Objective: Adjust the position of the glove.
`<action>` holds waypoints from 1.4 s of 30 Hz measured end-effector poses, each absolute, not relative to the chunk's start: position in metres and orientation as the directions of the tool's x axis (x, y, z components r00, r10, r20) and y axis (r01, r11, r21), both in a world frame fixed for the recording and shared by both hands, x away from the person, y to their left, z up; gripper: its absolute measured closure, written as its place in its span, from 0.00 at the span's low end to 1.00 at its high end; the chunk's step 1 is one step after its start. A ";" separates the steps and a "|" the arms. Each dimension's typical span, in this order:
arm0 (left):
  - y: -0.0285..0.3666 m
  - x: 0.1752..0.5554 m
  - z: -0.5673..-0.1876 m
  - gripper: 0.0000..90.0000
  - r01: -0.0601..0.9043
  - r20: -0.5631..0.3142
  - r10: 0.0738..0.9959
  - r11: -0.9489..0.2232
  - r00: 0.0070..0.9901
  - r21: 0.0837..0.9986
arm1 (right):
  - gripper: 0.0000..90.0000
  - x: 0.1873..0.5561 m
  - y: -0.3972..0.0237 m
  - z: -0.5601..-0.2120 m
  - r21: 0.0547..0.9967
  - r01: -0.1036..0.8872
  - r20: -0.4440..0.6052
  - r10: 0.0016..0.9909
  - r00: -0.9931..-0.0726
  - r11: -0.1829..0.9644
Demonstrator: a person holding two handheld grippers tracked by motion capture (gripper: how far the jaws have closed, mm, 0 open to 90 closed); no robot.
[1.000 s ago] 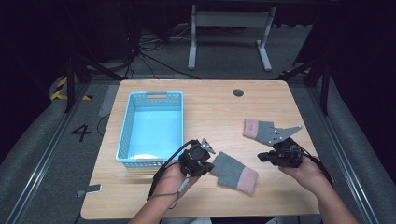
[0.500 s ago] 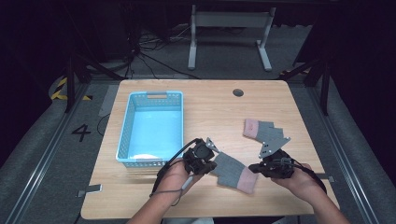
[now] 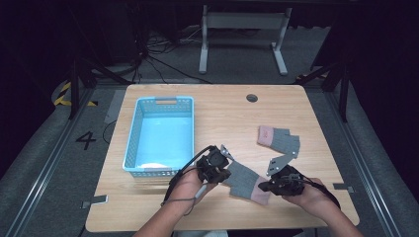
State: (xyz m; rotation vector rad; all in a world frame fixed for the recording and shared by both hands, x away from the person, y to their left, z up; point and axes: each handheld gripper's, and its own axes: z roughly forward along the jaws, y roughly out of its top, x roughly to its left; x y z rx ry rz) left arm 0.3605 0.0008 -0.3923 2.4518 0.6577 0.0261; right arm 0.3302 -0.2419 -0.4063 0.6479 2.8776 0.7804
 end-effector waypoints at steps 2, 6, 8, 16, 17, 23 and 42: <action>0.001 0.361 -0.392 0.97 0.450 -0.129 0.461 -0.703 0.878 0.551 | 0.99 0.331 -0.241 -0.410 0.488 0.379 0.028 0.420 -0.907 0.786; 0.001 0.361 -0.392 0.96 0.451 -0.130 0.461 -0.702 0.878 0.551 | 0.99 0.332 -0.239 -0.418 0.458 0.384 0.012 0.427 -0.904 0.801; 0.002 0.361 -0.391 0.96 0.455 -0.134 0.464 -0.700 0.875 0.550 | 0.99 0.332 -0.239 -0.420 0.452 0.387 0.020 0.424 -0.905 0.804; 0.003 0.362 -0.391 0.95 0.466 -0.141 0.472 -0.694 0.870 0.549 | 0.99 0.331 -0.235 -0.423 0.437 0.377 0.030 0.406 -0.913 0.816; 0.003 0.362 -0.391 0.95 0.466 -0.141 0.473 -0.694 0.870 0.548 | 0.99 0.332 -0.235 -0.424 0.436 0.378 0.029 0.407 -0.913 0.816; 0.004 0.362 -0.391 0.95 0.471 -0.146 0.475 -0.693 0.868 0.545 | 0.99 0.333 -0.236 -0.425 0.434 0.385 0.039 0.410 -0.911 0.815; 0.006 0.362 -0.393 0.93 0.488 -0.161 0.485 -0.687 0.860 0.539 | 0.99 0.341 -0.244 -0.424 0.438 0.402 0.027 0.435 -0.900 0.804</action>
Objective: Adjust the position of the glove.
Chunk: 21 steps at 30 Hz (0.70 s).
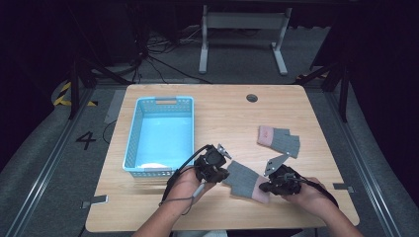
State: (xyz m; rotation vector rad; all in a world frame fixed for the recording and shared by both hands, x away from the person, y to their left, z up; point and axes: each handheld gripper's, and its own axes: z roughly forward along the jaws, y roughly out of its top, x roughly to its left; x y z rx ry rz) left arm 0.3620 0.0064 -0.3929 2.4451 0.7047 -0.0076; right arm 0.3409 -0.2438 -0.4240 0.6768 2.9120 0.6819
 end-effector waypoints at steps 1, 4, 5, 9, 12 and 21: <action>0.006 0.362 -0.393 0.93 0.488 -0.161 0.484 -0.688 0.860 0.537 | 0.99 0.341 -0.244 -0.424 0.438 0.402 0.025 0.436 -0.900 0.804; 0.005 0.362 -0.395 0.93 0.488 -0.161 0.483 -0.691 0.861 0.533 | 0.99 0.342 -0.245 -0.424 0.441 0.391 0.008 0.432 -0.902 0.808; 0.005 0.362 -0.395 0.93 0.488 -0.160 0.483 -0.692 0.861 0.532 | 0.99 0.343 -0.245 -0.424 0.442 0.391 -0.001 0.436 -0.900 0.807; 0.006 0.362 -0.395 0.93 0.491 -0.162 0.487 -0.689 0.858 0.533 | 0.99 0.346 -0.248 -0.424 0.447 0.398 -0.009 0.449 -0.894 0.801; 0.006 0.361 -0.395 0.93 0.493 -0.164 0.487 -0.689 0.858 0.531 | 0.99 0.348 -0.249 -0.424 0.450 0.398 -0.015 0.452 -0.892 0.800; 0.007 0.361 -0.395 0.93 0.497 -0.164 0.492 -0.687 0.855 0.529 | 0.99 0.358 -0.253 -0.426 0.469 0.412 -0.039 0.485 -0.874 0.781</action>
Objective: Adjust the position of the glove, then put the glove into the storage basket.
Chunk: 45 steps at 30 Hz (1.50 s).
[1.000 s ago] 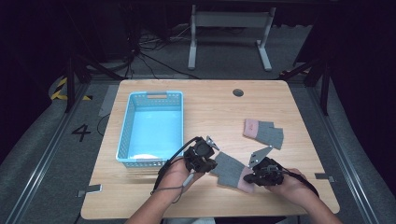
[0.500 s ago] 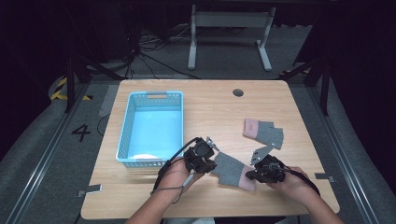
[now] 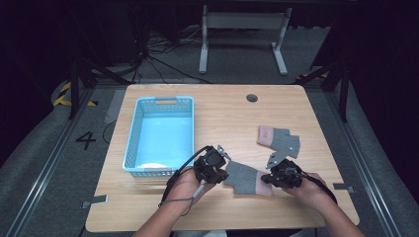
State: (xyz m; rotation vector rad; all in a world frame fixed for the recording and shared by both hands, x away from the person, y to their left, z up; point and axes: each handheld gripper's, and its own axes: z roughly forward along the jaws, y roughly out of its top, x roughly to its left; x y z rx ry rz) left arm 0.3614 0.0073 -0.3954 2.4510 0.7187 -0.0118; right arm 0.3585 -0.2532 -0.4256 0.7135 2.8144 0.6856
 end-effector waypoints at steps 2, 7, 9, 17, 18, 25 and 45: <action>0.008 0.362 -0.396 0.93 0.495 -0.163 0.490 -0.691 0.857 0.527 | 0.99 0.359 -0.253 -0.426 0.473 0.419 -0.042 0.495 -0.868 0.775; 0.009 0.362 -0.396 0.93 0.500 -0.166 0.494 -0.687 0.854 0.527 | 0.99 0.365 -0.253 -0.428 0.487 0.429 -0.046 0.513 -0.857 0.761; 0.009 0.362 -0.396 0.93 0.501 -0.167 0.494 -0.688 0.853 0.525 | 0.99 0.366 -0.253 -0.428 0.489 0.421 -0.056 0.509 -0.859 0.764; 0.007 0.361 -0.397 0.93 0.499 -0.165 0.492 -0.692 0.855 0.522 | 0.99 0.372 -0.249 -0.431 0.518 0.403 -0.095 0.519 -0.850 0.755; 0.007 0.361 -0.398 0.93 0.500 -0.165 0.493 -0.691 0.854 0.522 | 0.99 0.373 -0.249 -0.431 0.522 0.403 -0.096 0.521 -0.848 0.752; 0.006 0.362 -0.398 0.92 0.503 -0.169 0.494 -0.691 0.853 0.520 | 0.99 0.379 -0.248 -0.434 0.556 0.415 -0.085 0.546 -0.834 0.721; 0.022 0.364 -0.388 0.89 0.526 -0.184 0.523 -0.638 0.832 0.562 | 0.99 0.381 -0.282 -0.400 0.667 0.496 -0.005 0.669 -0.744 0.557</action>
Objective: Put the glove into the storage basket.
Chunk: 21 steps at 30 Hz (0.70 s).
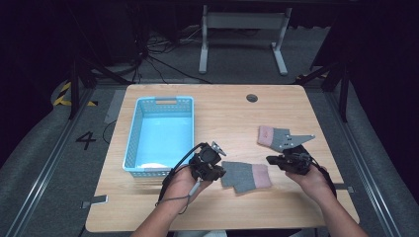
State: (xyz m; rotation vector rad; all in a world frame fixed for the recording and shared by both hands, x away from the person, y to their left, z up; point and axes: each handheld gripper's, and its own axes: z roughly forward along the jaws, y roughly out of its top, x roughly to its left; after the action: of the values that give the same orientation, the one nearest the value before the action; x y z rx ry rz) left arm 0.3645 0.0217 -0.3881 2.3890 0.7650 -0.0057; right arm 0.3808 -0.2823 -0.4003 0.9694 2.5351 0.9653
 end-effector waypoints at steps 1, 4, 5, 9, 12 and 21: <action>0.023 0.364 -0.388 0.89 0.529 -0.185 0.527 -0.636 0.830 0.562 | 0.99 0.387 -0.286 -0.396 0.670 0.516 -0.001 0.695 -0.719 0.534; 0.026 0.364 -0.387 0.89 0.534 -0.185 0.534 -0.631 0.825 0.562 | 0.99 0.396 -0.290 -0.392 0.677 0.538 0.018 0.719 -0.694 0.502; 0.027 0.364 -0.387 0.89 0.539 -0.189 0.538 -0.625 0.821 0.564 | 0.99 0.401 -0.291 -0.390 0.681 0.547 0.029 0.729 -0.684 0.487; 0.032 0.363 -0.386 0.88 0.545 -0.187 0.547 -0.620 0.816 0.564 | 0.99 0.422 -0.291 -0.385 0.671 0.566 0.025 0.749 -0.662 0.478; 0.036 0.363 -0.385 0.87 0.550 -0.188 0.554 -0.611 0.811 0.569 | 0.99 0.437 -0.288 -0.383 0.654 0.587 0.030 0.759 -0.650 0.477; 0.044 0.365 -0.382 0.86 0.556 -0.193 0.563 -0.596 0.803 0.579 | 0.99 0.472 -0.285 -0.397 0.603 0.631 0.004 0.790 -0.613 0.487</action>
State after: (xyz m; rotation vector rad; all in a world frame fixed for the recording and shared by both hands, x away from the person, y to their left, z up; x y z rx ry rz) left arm 0.3653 0.0436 -0.3817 2.3451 0.8228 0.0139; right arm 0.4718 -0.2848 -0.3969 1.2071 2.4619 0.8293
